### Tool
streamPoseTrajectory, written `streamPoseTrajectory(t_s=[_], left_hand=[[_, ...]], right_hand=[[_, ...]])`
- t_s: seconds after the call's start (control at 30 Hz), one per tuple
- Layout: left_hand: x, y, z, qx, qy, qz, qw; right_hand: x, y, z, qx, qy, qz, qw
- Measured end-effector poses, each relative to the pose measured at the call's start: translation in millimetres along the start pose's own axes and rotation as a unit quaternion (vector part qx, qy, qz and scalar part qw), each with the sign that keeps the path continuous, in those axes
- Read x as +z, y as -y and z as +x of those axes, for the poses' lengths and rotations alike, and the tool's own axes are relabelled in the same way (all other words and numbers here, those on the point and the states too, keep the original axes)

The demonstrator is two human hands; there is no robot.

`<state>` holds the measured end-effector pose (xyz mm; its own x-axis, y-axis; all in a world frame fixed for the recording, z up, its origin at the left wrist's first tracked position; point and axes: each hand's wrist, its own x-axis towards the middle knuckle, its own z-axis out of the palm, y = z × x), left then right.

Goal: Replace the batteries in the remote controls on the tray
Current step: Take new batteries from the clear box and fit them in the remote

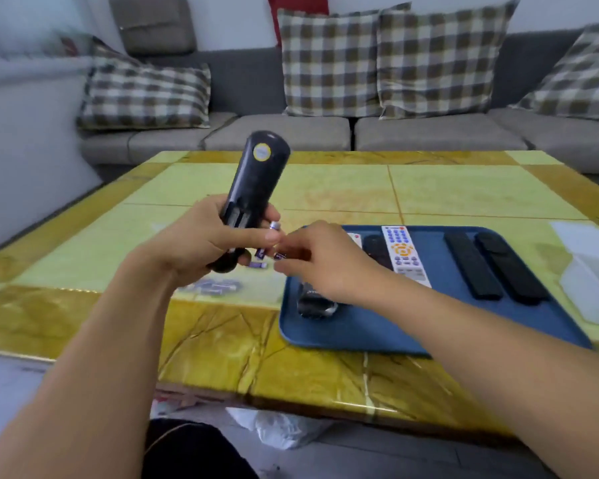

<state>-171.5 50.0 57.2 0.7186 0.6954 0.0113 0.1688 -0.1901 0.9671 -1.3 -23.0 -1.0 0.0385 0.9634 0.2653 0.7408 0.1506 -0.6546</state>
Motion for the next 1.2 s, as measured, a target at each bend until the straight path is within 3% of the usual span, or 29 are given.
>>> streamPoseTrajectory(t_s=[0.17,0.33,0.5,0.67,0.97,1.2], left_hand=[[-29.8,18.0,-22.3,-0.036,-0.022,0.095,0.995],[-72.5,47.8,-28.5,-0.049,-0.116,0.125,0.984],[-86.6,72.9,-12.4,-0.051,-0.198,0.142,0.969],[-89.8,85.1,-8.4,-0.051,-0.217,0.112,0.968],[-87.5,89.8,-1.7,-0.076,-0.206,0.106,0.97],[-84.4,82.5,-3.8,-0.095,-0.186,0.079,0.975]], right_hand=[[34.9,4.6,29.8,-0.053,-0.013,-0.143,0.988],[60.2,5.4,60.3,0.007,0.026,-0.172,0.985],[55.6,17.1,97.9,0.036,0.189,-0.245,0.95],[71.2,25.6,129.9,0.052,0.303,-0.16,0.938],[95.7,31.1,135.6,0.0,0.233,-0.252,0.939],[97.2,28.7,132.7,0.012,0.186,-0.22,0.958]])
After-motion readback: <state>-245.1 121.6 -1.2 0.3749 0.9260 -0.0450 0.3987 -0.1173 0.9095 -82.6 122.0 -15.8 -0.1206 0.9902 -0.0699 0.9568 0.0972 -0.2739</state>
